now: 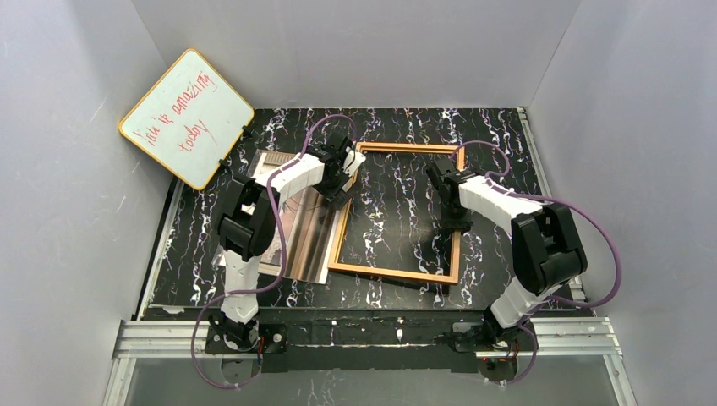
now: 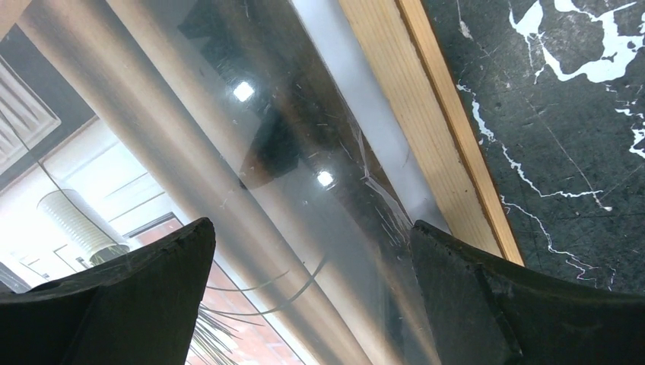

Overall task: Put the photo into the frame
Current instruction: Turn over the photo frame at the center of the board.

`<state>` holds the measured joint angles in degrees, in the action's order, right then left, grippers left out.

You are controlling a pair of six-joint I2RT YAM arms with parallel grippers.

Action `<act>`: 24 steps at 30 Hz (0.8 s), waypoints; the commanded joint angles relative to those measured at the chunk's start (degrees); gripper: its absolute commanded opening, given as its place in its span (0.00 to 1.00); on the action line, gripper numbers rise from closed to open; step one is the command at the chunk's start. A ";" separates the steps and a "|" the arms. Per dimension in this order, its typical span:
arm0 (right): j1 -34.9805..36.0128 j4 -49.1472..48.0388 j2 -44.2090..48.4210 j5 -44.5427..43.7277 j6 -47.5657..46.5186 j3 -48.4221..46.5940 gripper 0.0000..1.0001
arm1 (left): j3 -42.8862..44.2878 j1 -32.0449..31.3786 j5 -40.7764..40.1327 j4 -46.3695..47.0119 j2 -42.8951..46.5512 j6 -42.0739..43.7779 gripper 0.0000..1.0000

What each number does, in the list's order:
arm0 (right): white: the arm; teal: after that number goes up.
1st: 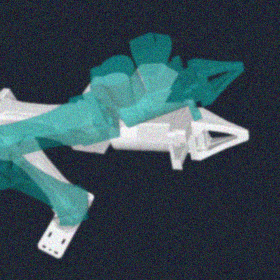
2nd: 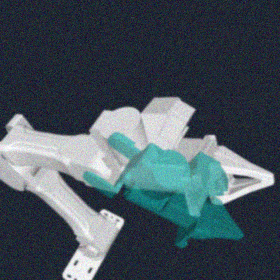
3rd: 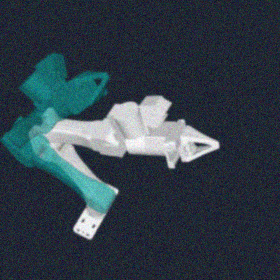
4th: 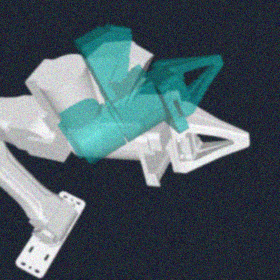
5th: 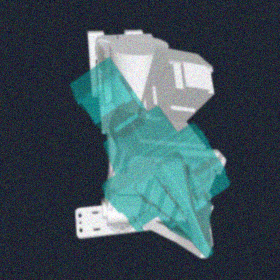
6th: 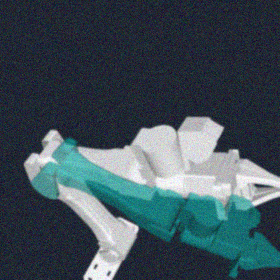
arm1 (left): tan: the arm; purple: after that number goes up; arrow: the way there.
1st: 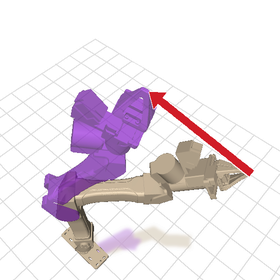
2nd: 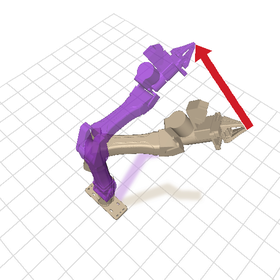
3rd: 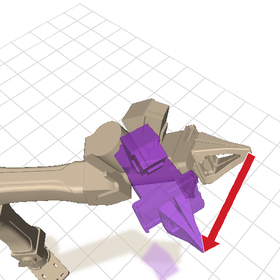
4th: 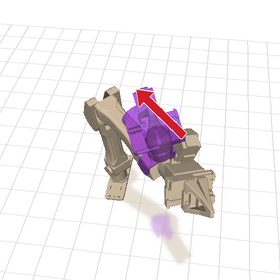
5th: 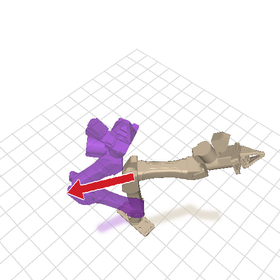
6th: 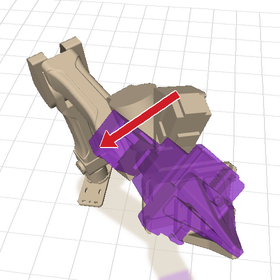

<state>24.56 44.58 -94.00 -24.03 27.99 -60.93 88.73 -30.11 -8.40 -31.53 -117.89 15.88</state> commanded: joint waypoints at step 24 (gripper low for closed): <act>-5.66 -9.03 -6.38 5.70 1.38 -2.98 0.72 | -2.00 -2.27 1.00 -1.46 2.35 0.15 0.98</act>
<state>22.63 39.42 -99.48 -24.47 28.21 -62.28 88.44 -30.63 -9.45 -31.18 -117.64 16.84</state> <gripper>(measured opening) 0.710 0.981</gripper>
